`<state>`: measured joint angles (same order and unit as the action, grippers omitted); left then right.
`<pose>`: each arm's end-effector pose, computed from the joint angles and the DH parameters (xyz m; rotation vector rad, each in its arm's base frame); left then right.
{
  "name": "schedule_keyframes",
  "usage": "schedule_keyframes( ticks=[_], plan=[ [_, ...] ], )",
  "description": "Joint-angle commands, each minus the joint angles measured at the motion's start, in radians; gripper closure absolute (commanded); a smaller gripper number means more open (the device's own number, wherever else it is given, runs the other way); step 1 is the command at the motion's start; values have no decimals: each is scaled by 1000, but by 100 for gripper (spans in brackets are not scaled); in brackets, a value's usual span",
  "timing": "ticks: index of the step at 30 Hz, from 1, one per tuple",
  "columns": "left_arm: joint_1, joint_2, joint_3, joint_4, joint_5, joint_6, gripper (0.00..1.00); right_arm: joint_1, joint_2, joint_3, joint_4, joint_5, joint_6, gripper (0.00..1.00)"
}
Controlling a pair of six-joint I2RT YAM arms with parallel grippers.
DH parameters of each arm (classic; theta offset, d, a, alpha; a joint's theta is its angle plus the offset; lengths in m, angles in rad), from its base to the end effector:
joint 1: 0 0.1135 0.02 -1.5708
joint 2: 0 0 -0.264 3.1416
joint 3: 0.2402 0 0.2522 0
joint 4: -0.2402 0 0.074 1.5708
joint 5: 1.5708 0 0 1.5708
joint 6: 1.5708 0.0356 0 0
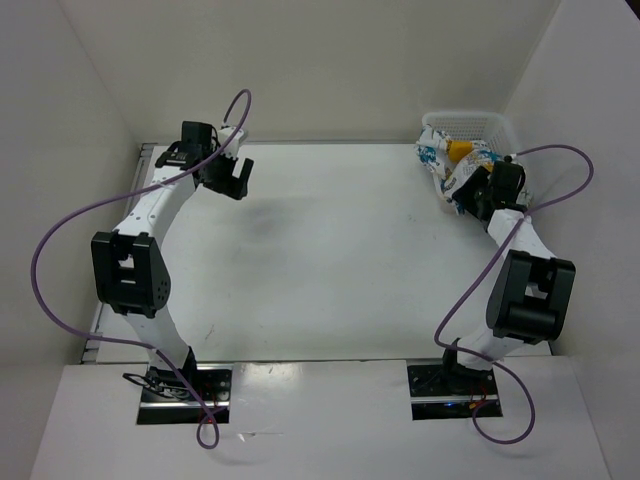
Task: Fold and stack the shorts
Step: Grab the shorts from the pile, then move the shorts to the center of the board
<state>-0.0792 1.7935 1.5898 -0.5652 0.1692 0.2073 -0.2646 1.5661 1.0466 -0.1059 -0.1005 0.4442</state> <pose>0.4070 -0.0383 0.3043 0.4152 2.2925 -0.1339 0.3387 -0.0881 0.2439 0.7103 2.0827 0.2111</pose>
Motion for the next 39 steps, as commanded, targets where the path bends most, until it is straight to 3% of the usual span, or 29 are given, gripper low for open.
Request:
schedule_keyframes(
  ticks=[1,5,6,8,18,27,31,32,35,39],
  plan=[
    [2,-6,30,5,6,12,0,-5,8,7,87,31,31,45],
    [2,-16,21,5,15,12,0,-5,-3,7,87,8,19,77],
    [2,-16,21,5,15,12,0,-5,-15,7,97,33,5,90],
    [2,-16,30,14,4,21,0,-5,-34,16,97,65,-13,100],
    [2,-69,21,45,15,21,0,-5,-150,359,181,-4,-179,100],
    [2,-112,78,76,-57,30,0,64,-54,926,178,-278,11,100],
    [2,-157,78,85,-79,41,0,175,-2,1112,147,-363,47,100],
    [2,-166,78,85,-79,41,0,255,-1,1136,135,-363,47,100],
    [2,-196,68,85,-88,50,0,394,24,1145,138,-363,83,100],
    [2,-239,29,94,-141,76,0,452,116,1167,179,-351,220,100]
  ],
)
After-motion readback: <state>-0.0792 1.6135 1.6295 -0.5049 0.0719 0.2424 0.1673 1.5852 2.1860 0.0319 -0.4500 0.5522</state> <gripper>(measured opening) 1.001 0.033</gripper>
